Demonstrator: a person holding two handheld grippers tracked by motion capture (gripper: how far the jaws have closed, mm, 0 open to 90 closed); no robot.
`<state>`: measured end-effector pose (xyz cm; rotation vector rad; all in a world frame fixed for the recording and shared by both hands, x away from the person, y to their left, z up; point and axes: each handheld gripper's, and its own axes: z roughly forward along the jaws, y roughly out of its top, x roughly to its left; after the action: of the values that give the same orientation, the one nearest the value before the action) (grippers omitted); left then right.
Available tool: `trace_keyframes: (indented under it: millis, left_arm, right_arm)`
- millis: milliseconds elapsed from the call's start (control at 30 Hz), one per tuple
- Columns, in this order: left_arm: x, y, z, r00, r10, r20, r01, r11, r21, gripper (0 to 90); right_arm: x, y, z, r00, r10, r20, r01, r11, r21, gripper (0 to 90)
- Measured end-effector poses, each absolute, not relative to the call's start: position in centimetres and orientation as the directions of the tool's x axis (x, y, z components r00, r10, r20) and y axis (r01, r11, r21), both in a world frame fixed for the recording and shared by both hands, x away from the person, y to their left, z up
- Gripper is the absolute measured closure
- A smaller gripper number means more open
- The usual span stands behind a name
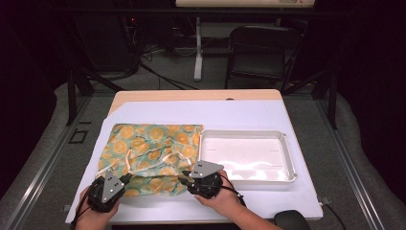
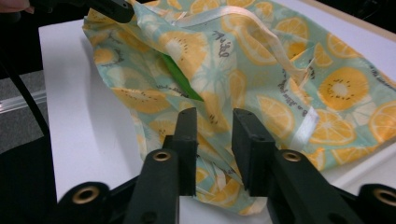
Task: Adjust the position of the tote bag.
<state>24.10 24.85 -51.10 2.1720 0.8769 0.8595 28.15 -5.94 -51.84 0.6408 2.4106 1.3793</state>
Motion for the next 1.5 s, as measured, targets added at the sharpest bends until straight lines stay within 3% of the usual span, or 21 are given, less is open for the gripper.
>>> trace_keyframes:
  millis: [200,600,767,1167,1333,1500]
  left_arm:
    - [25.4,24.5,-50.3,0.553,0.766,0.327,0.339,-0.566,0.752,90.0]
    - [27.9,23.5,-48.5,0.541,0.784,0.304,0.363,-0.544,0.757,90.0]
    - [28.9,23.0,-47.3,0.516,0.792,0.327,0.351,-0.544,0.762,90.0]
    - [32.9,22.7,-45.1,0.483,0.840,0.246,0.412,-0.466,0.783,90.0]
    - [34.3,22.7,-44.1,0.464,0.842,0.274,0.405,-0.477,0.780,90.0]
    - [35.5,23.4,-44.1,0.458,0.864,0.210,0.422,-0.419,0.804,90.0]
  right_arm:
    - [27.3,-7.2,-51.0,-0.856,0.514,-0.061,0.192,0.424,0.885,62.4]
    - [27.0,-8.8,-51.0,-0.828,0.559,-0.040,0.228,0.400,0.888,61.3]
    - [26.6,-9.3,-51.0,-0.825,0.563,-0.059,0.218,0.412,0.885,63.5]
    - [26.2,-10.8,-51.0,-0.805,0.593,-0.021,0.268,0.395,0.879,67.6]
    - [26.0,-10.7,-50.2,-0.814,0.580,-0.029,0.261,0.411,0.873,70.7]
    - [26.7,-9.4,-48.9,-0.808,0.588,-0.050,0.273,0.448,0.851,71.2]
